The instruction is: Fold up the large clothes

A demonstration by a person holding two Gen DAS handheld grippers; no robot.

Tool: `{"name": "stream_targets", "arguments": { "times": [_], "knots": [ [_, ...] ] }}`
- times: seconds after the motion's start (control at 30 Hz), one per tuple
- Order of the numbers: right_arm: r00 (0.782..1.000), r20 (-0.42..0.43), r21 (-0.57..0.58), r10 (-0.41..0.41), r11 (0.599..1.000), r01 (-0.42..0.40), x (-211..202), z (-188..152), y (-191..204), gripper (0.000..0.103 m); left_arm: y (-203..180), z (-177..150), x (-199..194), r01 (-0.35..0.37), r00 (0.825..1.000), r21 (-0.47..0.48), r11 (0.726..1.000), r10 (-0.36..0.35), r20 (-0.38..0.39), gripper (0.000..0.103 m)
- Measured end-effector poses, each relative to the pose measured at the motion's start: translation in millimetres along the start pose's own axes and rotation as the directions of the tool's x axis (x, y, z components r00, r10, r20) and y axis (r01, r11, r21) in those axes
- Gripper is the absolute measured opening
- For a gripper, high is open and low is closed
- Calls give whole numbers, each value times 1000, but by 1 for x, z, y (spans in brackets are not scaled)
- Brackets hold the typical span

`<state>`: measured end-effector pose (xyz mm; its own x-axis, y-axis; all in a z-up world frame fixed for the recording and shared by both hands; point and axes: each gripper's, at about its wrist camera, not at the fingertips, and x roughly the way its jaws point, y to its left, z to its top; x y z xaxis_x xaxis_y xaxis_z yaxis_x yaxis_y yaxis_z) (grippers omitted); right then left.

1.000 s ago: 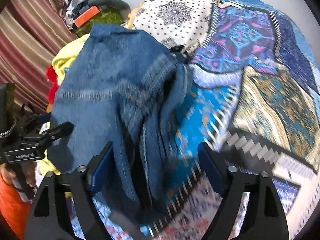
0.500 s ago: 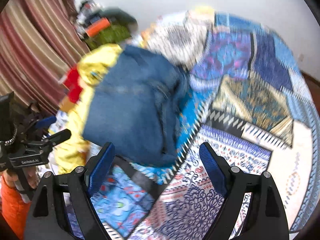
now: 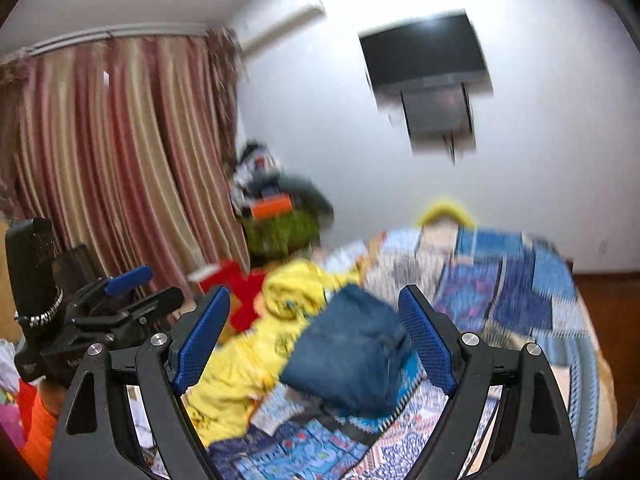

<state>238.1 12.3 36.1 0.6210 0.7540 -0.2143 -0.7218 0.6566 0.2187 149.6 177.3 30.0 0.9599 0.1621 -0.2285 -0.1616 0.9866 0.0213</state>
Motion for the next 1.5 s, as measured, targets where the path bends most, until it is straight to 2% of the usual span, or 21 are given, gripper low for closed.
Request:
{"name": "stream_targets", "arguments": {
  "times": [0.13,0.23,0.33,0.43,0.53,0.63,1.5],
  "knots": [
    [995,104,-36,1,999,2,-35,-4,23,84,-15,1,-54,-17,991,4,1000,17,131,96],
    [989,146,-44,-14,999,21,-51,-11,35,84,-24,-4,-80,-43,981,13,999,40,189,96],
    [985,167,-54,-41,997,51,-59,-20,44,84,-29,-10,-96,-65,976,16,998,60,210,96],
    [983,169,-53,-78,995,88,-58,-26,44,86,-31,-15,-101,-81,975,5,997,78,209,96],
    [980,167,-39,-107,993,115,-60,-29,44,99,-32,-20,-107,-81,977,-16,997,82,198,100],
    [976,175,-31,-132,990,140,-63,-30,42,103,-30,-24,-107,-84,977,-29,996,88,193,102],
    [977,141,-11,-162,986,165,-68,-42,39,103,-34,-38,-96,-67,988,-43,997,72,136,102]
  ]
}}
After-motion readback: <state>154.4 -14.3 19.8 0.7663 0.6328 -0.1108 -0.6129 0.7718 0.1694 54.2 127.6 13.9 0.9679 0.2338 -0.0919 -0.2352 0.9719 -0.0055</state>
